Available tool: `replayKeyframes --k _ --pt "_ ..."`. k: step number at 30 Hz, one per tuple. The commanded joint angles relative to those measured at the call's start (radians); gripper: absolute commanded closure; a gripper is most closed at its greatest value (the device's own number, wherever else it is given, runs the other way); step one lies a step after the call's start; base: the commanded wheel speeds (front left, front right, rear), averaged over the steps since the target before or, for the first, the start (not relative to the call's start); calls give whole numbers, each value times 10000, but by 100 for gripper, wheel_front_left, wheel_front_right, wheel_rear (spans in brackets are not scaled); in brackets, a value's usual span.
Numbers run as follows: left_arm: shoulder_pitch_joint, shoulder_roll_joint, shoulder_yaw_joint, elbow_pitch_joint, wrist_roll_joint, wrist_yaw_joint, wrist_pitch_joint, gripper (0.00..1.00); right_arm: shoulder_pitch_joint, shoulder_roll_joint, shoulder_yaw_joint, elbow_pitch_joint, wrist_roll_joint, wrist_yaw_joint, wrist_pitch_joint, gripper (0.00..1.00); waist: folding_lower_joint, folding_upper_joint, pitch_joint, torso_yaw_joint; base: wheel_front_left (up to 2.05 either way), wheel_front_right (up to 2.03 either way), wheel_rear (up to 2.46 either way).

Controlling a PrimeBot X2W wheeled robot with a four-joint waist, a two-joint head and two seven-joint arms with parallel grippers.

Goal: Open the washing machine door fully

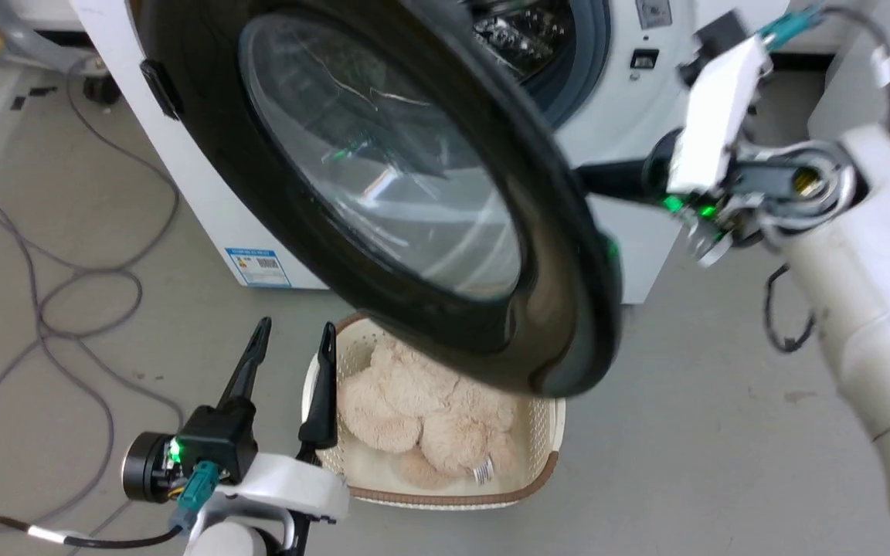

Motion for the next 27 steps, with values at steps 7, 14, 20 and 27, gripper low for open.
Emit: replayKeyframes --k 7,14,20,27 --pt "388 89 -59 171 44 -15 -45 0 1287 440 178 -1171 195 10 225 100 1 0 -431 32 0 0 0" --pt "639 81 -134 388 -25 8 -45 0 2384 785 427 -2428 376 10 461 100 1 0 -851 41 0 0 0" --pt "767 78 -162 458 -59 46 -45 0 2953 818 493 -3036 479 10 567 100 1 0 -1015 41 0 0 0" --pt "838 81 -175 503 -99 88 -45 0 3784 753 101 -3781 582 10 -189 100 1 0 -1077 -10 0 0 0"
